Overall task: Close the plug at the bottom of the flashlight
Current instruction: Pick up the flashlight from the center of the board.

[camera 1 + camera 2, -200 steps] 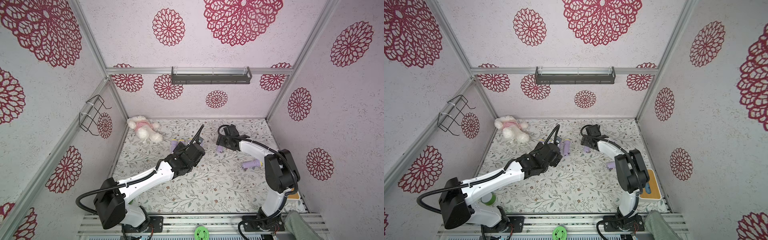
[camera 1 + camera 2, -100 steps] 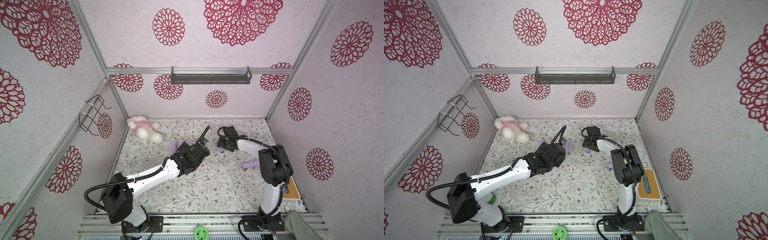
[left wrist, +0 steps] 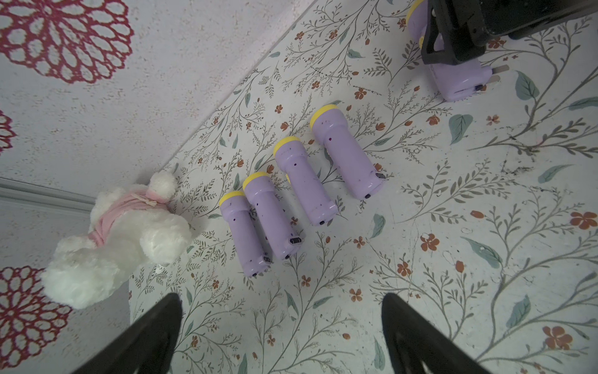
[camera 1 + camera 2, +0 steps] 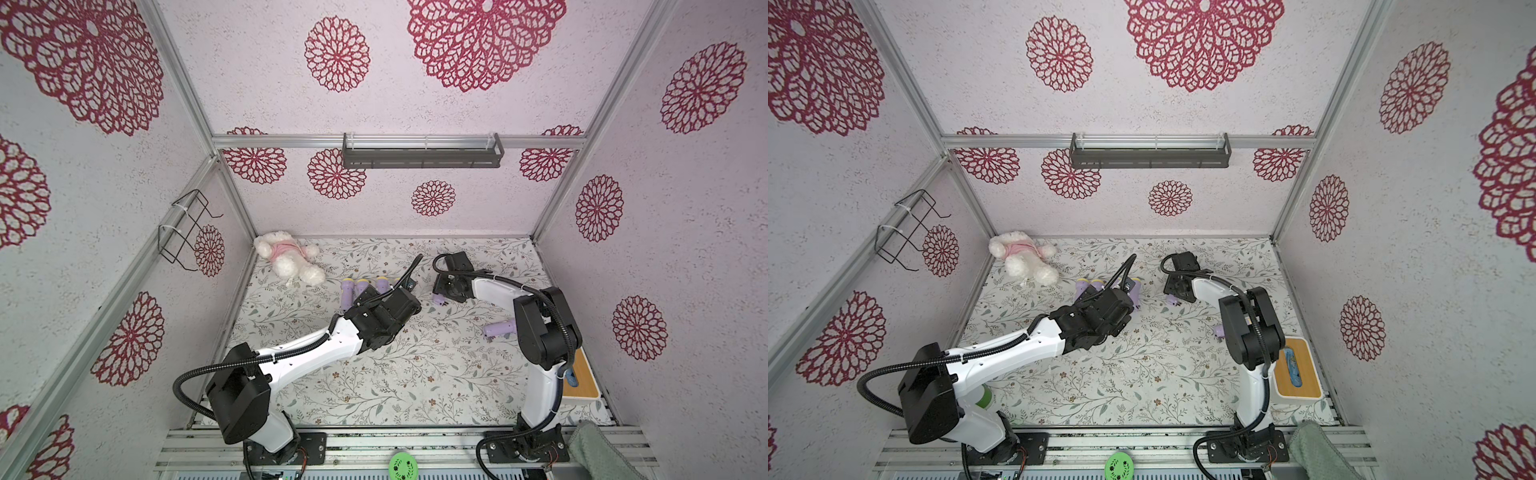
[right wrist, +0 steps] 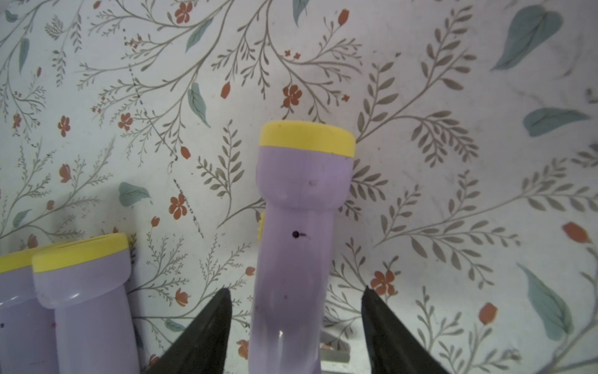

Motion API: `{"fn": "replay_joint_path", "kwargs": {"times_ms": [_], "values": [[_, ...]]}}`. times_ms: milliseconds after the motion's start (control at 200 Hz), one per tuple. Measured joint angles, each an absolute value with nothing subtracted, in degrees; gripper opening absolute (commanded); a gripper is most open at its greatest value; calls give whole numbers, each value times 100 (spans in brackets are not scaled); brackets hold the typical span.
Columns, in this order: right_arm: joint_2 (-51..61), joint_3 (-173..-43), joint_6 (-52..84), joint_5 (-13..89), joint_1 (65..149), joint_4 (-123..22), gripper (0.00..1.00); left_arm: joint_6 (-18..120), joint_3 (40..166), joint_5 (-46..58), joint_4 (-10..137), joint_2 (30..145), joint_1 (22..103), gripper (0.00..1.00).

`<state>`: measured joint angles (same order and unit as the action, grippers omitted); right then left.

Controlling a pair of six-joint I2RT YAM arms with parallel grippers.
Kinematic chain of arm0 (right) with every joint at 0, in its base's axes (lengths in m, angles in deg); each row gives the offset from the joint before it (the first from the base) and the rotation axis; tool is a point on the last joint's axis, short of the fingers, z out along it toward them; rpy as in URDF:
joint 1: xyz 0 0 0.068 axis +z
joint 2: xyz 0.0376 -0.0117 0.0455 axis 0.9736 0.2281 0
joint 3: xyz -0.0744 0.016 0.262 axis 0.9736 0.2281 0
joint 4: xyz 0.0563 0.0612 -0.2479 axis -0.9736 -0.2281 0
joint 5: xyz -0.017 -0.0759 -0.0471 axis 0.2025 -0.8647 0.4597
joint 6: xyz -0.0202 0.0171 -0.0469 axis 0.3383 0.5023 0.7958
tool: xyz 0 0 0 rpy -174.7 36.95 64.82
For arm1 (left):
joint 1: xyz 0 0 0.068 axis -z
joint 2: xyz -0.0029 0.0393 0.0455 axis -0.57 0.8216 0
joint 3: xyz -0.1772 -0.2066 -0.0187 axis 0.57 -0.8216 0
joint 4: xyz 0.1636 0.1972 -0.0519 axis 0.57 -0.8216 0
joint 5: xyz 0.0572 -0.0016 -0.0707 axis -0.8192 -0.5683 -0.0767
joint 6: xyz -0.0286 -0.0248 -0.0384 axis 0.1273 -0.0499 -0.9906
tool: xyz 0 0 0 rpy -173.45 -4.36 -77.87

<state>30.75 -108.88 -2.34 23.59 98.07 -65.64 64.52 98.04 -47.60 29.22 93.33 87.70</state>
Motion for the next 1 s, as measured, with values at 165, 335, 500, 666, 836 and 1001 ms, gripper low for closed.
{"fn": "replay_joint_path", "kwargs": {"times_ms": [165, 335, 500, 666, 836, 1001], "values": [[3110, -10888, -236, 2363, 9807, -6551, 61, 6468, 9819, -4760, 2909, 9355, 8770, 97], [3149, -10886, -236, 2370, 9807, -6489, 57, 6470, 9834, -4771, 2902, 9388, 8772, 97], [3190, -10886, -236, 2396, 9807, -6465, 56, 6472, 9902, -4795, 2878, 9471, 8774, 97], [3219, -10886, -236, 2431, 9807, -6446, 55, 6472, 9909, -4804, 2872, 9480, 8774, 97], [3289, -10886, -234, 2499, 9807, -6417, 52, 6472, 9909, -4804, 2865, 9486, 8774, 97], [3302, -10886, -236, 2516, 9807, -6382, 49, 6472, 9909, -4810, 2859, 9504, 8774, 97]]}}
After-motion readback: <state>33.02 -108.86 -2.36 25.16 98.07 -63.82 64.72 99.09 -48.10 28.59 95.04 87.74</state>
